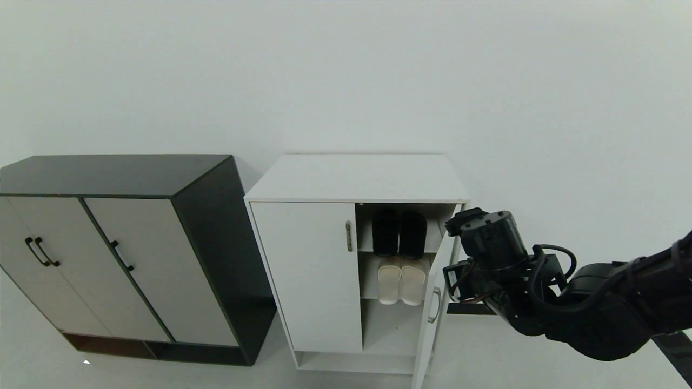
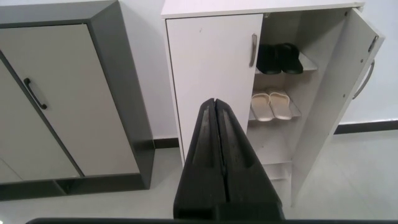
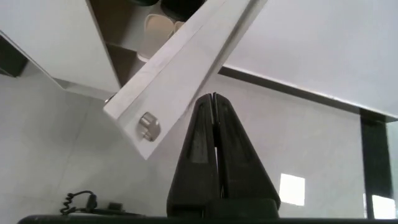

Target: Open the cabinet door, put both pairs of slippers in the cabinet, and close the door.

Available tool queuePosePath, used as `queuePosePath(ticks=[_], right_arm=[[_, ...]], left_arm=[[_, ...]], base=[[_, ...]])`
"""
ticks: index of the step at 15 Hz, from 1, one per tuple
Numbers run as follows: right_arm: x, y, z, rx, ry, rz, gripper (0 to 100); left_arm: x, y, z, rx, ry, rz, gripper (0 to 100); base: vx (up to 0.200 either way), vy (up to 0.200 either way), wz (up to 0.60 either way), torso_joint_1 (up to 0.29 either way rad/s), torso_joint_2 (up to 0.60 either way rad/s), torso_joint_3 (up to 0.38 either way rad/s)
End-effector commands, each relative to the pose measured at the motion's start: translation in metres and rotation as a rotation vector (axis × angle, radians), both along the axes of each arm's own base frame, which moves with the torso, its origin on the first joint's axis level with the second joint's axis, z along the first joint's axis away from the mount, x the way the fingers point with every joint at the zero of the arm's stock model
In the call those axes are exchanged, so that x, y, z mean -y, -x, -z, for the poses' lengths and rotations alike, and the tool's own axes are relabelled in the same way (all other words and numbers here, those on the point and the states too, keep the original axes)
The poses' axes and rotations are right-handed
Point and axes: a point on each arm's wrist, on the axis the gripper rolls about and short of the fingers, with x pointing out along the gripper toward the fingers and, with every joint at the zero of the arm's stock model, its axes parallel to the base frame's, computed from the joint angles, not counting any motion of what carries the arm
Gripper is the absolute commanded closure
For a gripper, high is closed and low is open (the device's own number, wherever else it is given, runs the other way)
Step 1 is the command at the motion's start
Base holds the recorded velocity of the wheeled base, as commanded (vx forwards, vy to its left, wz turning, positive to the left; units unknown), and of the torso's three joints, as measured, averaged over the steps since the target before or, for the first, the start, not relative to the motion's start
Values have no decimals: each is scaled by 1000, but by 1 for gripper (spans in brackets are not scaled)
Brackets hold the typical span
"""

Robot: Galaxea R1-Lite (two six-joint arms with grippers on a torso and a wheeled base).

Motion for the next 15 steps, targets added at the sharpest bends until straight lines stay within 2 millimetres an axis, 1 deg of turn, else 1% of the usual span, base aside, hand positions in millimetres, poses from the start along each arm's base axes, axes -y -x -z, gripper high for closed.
queuePosePath(ticks=[1, 5, 7, 10, 13, 15], right_arm=[[-4, -5, 17, -35, 9, 5, 100], [-14, -17, 28, -54, -19, -34, 100], [-22, -26, 33, -51, -68, -66, 100], [-37, -42, 40, 10, -131, -87, 100], [-46, -53, 35, 54, -198, -126, 100], [-49, -55, 28, 107, -266, -140, 100]], left_arm=[[0, 0, 0, 0, 0, 0, 100], [0, 0, 0, 0, -2, 0, 100], [0, 0, 0, -1, -3, 0, 100], [0, 0, 0, -1, -2, 0, 100], [0, 0, 0, -1, -2, 0, 100], [0, 0, 0, -1, -2, 0, 100]], base=[[0, 0, 0, 0, 0, 0], [0, 0, 0, 0, 0, 0], [0, 0, 0, 0, 0, 0], [0, 0, 0, 0, 0, 0], [0, 0, 0, 0, 0, 0], [0, 0, 0, 0, 0, 0]])
